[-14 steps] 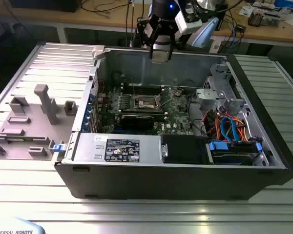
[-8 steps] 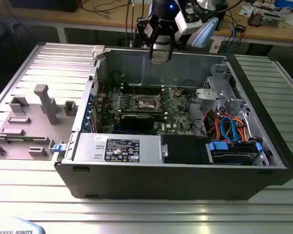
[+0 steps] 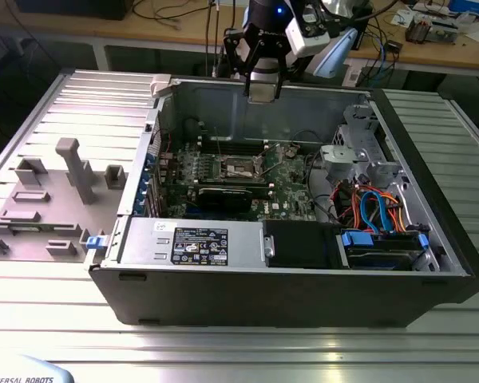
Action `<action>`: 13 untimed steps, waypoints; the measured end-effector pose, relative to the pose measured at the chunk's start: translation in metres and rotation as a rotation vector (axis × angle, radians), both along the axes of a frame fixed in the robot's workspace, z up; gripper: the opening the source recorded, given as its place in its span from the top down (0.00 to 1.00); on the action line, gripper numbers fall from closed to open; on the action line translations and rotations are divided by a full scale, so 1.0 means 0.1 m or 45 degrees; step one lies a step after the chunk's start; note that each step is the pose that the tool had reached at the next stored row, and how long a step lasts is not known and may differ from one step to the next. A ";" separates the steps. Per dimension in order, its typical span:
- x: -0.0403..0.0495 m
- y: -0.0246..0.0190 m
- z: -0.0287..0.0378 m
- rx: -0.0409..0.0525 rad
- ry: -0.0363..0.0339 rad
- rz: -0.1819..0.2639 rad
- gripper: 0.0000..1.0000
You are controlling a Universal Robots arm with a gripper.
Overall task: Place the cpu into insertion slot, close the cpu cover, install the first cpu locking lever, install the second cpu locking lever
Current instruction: 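Place the cpu into insertion slot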
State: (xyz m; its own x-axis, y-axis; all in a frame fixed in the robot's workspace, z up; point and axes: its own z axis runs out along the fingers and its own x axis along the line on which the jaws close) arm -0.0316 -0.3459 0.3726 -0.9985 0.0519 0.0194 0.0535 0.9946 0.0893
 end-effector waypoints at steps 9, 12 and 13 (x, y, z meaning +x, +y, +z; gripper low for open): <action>0.000 0.000 0.000 0.000 -0.0001 -0.020 0.46; -0.001 0.000 0.000 0.000 -0.0001 -0.020 0.46; 0.000 0.000 0.000 0.000 -0.0001 -0.020 0.46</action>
